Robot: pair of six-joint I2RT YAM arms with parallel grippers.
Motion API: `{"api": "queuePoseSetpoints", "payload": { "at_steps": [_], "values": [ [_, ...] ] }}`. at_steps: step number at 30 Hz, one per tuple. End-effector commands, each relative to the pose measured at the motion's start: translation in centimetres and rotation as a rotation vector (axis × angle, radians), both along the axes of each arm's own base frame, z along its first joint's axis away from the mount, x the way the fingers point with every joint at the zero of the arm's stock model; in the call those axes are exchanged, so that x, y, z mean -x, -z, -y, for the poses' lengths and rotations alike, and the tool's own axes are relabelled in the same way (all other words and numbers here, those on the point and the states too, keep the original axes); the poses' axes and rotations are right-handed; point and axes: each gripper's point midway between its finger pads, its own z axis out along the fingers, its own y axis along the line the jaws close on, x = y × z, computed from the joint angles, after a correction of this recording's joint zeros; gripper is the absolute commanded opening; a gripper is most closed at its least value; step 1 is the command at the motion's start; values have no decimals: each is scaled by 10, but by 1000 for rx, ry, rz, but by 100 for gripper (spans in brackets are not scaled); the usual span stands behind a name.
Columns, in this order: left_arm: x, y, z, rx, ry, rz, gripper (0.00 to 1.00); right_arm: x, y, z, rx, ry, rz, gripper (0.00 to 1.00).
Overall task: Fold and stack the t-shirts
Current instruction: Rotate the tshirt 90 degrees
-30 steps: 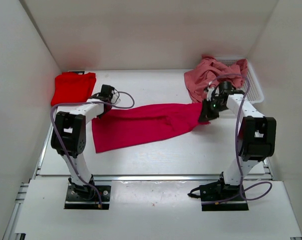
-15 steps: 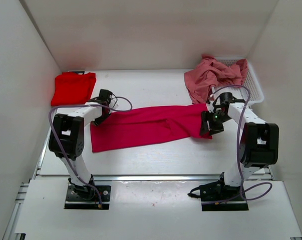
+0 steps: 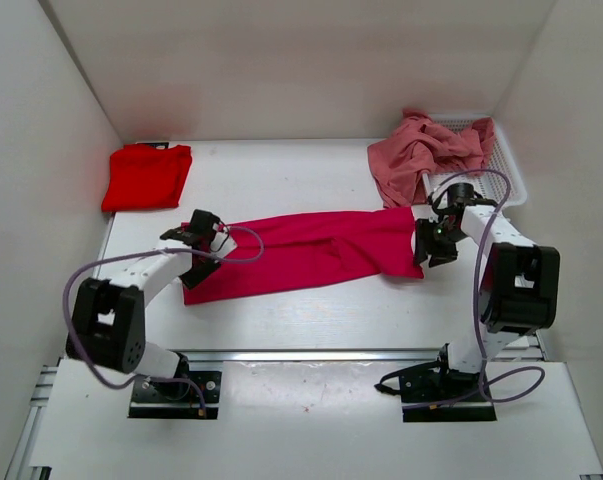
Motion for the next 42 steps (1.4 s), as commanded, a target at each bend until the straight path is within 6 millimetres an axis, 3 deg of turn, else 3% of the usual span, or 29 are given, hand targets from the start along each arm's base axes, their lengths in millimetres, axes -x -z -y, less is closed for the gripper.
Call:
{"api": "queuePoseSetpoints", "payload": {
  "at_steps": [1,6,8,11,17,20,21,22,23,24,25,27,30,36,39,42],
  "values": [
    [13,23,-7,54,-77,-82,61,-9,2,-9,-60,12,-4,46],
    [13,43,-14,-18,-125,-110,60,10,26,-19,-9,-43,-76,43],
    [12,48,-20,-55,-138,-118,59,13,32,-17,63,-64,-84,35],
    [13,53,-41,-109,-183,-111,57,15,37,0,142,-13,-104,0],
    [29,61,-87,-192,-264,-149,51,27,36,61,291,91,-133,0],
    [33,60,-84,-150,-242,-169,51,36,35,57,258,69,-133,0],
    [31,58,-78,-132,-220,-155,52,35,33,45,214,40,-123,0],
    [30,52,-73,-120,-205,-138,53,37,34,33,186,-2,-117,1],
    [26,49,-66,-117,-177,-129,55,38,32,28,173,-21,-108,13],
    [23,45,-60,-112,-165,-109,55,37,29,16,139,-52,-89,32],
    [20,40,-56,-105,-154,-92,55,40,27,3,103,-82,-90,40],
    [9,29,-47,-89,-148,-58,55,32,14,-4,94,-81,-43,59],
    [-9,7,-44,-50,-166,-2,55,27,3,9,169,-48,-11,63],
    [-48,-35,-42,-34,-158,140,54,37,-2,60,313,98,-44,60],
    [-61,-42,-23,21,-136,172,56,36,-1,61,242,161,-48,60],
    [-69,-37,4,68,-94,160,56,33,0,43,101,158,-37,60]
  ]
}}
